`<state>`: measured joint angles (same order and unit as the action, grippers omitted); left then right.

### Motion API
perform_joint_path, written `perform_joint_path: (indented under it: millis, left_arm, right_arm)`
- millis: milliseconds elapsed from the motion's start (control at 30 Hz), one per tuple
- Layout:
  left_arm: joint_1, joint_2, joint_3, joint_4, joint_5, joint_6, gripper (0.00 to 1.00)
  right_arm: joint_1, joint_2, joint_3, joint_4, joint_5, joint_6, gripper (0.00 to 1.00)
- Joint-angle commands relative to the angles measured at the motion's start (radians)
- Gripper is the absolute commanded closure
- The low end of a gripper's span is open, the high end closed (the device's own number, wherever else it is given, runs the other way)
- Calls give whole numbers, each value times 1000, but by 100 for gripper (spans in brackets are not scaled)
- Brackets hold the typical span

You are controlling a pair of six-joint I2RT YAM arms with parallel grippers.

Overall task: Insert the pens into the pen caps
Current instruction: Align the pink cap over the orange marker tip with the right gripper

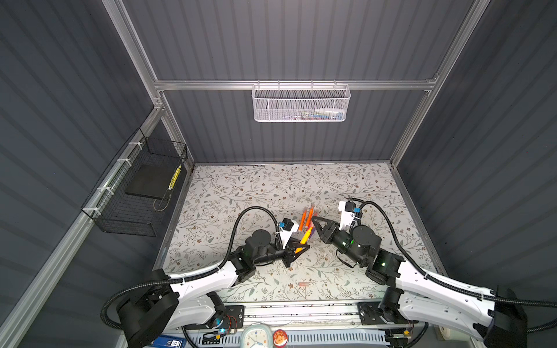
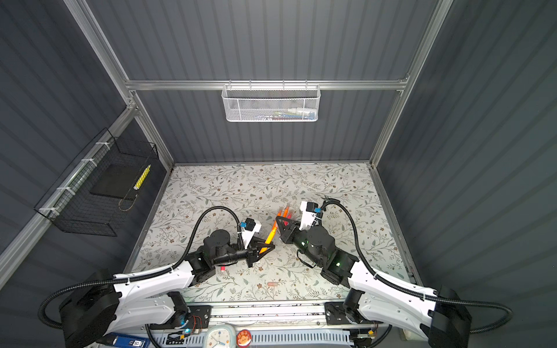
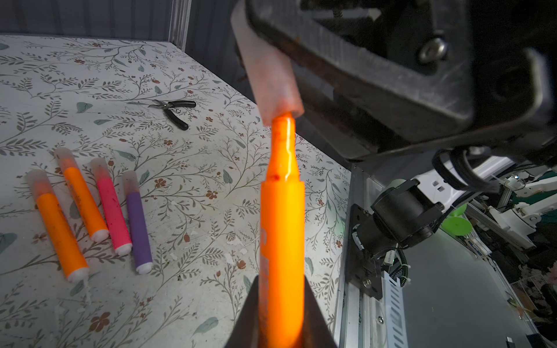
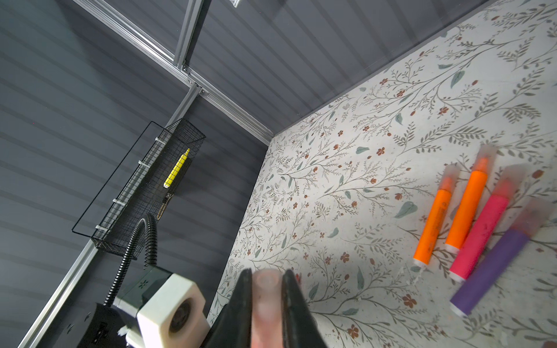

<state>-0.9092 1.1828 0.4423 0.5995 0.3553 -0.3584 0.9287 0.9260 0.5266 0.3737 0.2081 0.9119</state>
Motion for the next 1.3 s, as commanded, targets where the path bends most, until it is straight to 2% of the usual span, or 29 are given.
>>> perform_joint_path:
  millis: [0,100,300,433,600,767,933,1067,1267]
  left_arm:
    - [-3,4,26,32,-19,-12,100]
    - [-1,14,39,40,-82,-68,100]
    - [8,61,88,71,-65,-176,100]
    - [55,45,83,95,-50,-241,100]
    - [81,-35,57,102,-58,-251,100]
    - [80,-56,51,93,-63,-226,100]
    - [80,-51,35,95,-59,-176,100]
    - [80,-58,-1,126,-44,-102,100]
    - [79,-80,-38,131,8,-13,100]
  right_arm:
    - [6,17,-26,40,-7,14,100]
    - [21,37,-43,89,-5,4,100]
    - [90,84,-41,152,23,-71,100]
    - [126,89,-64,187,51,-106,100]
    - [137,89,-111,265,27,-119,100]
    - [144,88,-118,284,8,-122,100]
    - [146,82,-108,279,8,-124,84]
    - [145,58,-97,234,35,-134,78]
    - [145,26,-101,203,54,-143,58]
